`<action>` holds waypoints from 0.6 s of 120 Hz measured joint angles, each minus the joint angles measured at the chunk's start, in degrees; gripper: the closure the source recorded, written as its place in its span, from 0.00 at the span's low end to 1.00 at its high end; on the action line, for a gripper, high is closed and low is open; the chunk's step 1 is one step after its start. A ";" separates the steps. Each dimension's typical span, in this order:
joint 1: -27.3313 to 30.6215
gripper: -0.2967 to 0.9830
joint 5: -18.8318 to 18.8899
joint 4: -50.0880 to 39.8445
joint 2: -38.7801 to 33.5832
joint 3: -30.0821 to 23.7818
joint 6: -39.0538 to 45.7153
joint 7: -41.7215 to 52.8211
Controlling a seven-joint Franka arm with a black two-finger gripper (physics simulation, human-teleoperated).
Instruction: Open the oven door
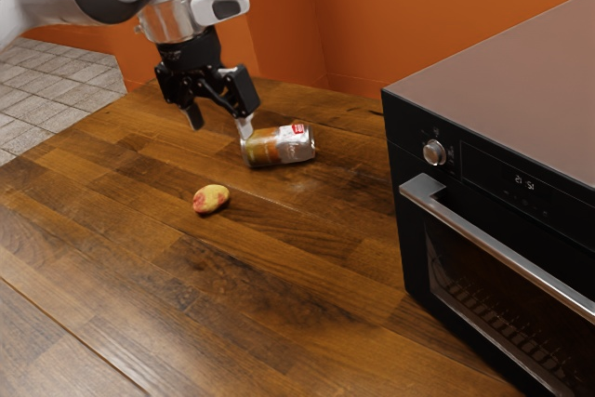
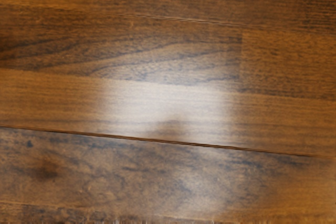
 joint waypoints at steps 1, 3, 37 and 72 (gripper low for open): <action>-0.01 0.23 -0.01 0.02 0.01 0.00 -0.11 0.02; -0.02 0.23 -0.02 0.05 0.03 0.00 -0.33 0.08; 6.09 0.23 -1.40 4.24 -13.04 -10.36 -0.08 13.87; -2.53 0.23 -6.91 -21.60 -27.00 -25.49 14.12 50.61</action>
